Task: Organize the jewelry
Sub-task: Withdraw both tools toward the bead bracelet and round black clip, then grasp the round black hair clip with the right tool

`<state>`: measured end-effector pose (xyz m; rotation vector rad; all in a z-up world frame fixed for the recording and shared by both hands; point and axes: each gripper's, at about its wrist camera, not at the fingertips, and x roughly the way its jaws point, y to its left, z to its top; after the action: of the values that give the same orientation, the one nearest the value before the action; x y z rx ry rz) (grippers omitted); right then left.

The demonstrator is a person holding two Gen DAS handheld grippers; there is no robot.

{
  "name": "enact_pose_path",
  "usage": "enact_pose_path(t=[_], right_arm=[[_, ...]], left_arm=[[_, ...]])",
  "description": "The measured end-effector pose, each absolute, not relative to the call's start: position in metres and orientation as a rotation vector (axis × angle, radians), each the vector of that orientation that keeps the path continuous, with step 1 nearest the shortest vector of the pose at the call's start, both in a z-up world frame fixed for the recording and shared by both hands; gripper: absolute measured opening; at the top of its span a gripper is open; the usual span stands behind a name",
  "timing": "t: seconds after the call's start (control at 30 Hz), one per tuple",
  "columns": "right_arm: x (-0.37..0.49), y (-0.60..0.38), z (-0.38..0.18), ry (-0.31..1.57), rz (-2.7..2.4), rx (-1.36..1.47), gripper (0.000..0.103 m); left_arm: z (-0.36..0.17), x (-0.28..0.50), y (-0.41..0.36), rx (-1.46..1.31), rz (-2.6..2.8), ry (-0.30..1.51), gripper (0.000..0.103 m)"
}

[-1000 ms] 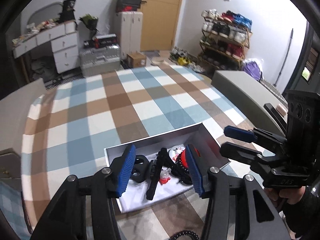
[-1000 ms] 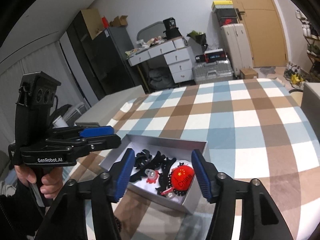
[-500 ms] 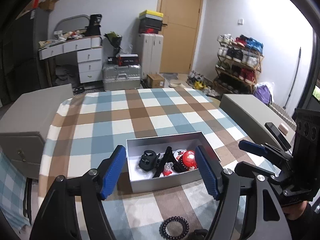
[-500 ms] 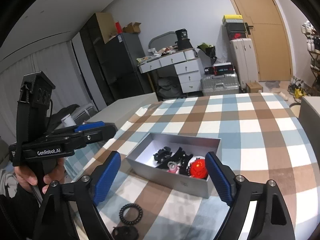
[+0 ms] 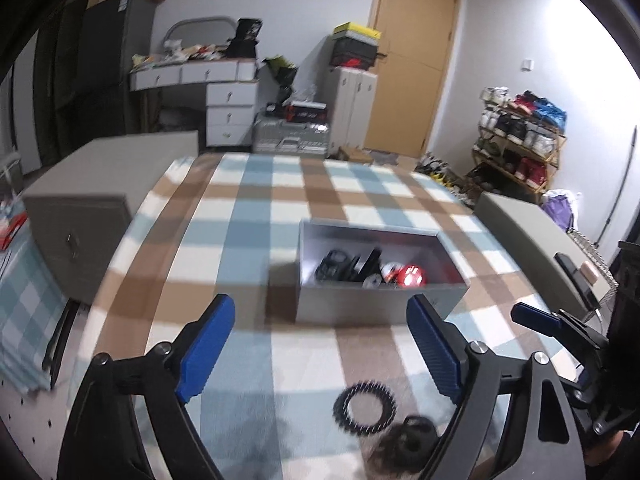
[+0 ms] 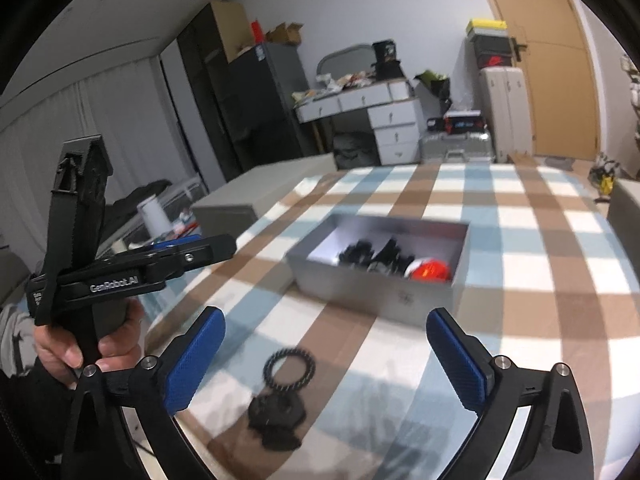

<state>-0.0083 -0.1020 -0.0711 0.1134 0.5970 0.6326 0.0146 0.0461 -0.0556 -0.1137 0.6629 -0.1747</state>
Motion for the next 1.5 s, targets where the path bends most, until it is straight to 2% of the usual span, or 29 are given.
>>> enact_pose_path(t=[0.2,0.7,1.0,1.17,1.2,1.5], right_arm=[[-0.024,-0.091,-0.09,0.65,0.661,0.066,0.102],[-0.031,-0.061,-0.122,0.792,0.725,0.044,0.101],[-0.03,-0.054,-0.131,0.834,0.705,0.013,0.08],[-0.03,-0.052,-0.137,0.866,0.704,0.003,0.058],[-0.03,-0.052,-0.137,0.869,0.704,0.002,0.046],[-0.033,-0.06,-0.132,0.818,0.707,0.031,0.046]], left_arm=[[-0.081,-0.002,0.055,-0.109,-0.13,0.736,0.087],[-0.105,-0.024,0.073,-0.152,-0.096,0.823,0.087],[-0.109,-0.026,0.078,-0.168,-0.092,0.838,0.087],[-0.113,-0.026,0.08,-0.175,-0.092,0.855,0.087],[-0.113,-0.026,0.08,-0.175,-0.092,0.856,0.087],[-0.114,-0.024,0.076,-0.168,-0.111,0.87,0.087]])
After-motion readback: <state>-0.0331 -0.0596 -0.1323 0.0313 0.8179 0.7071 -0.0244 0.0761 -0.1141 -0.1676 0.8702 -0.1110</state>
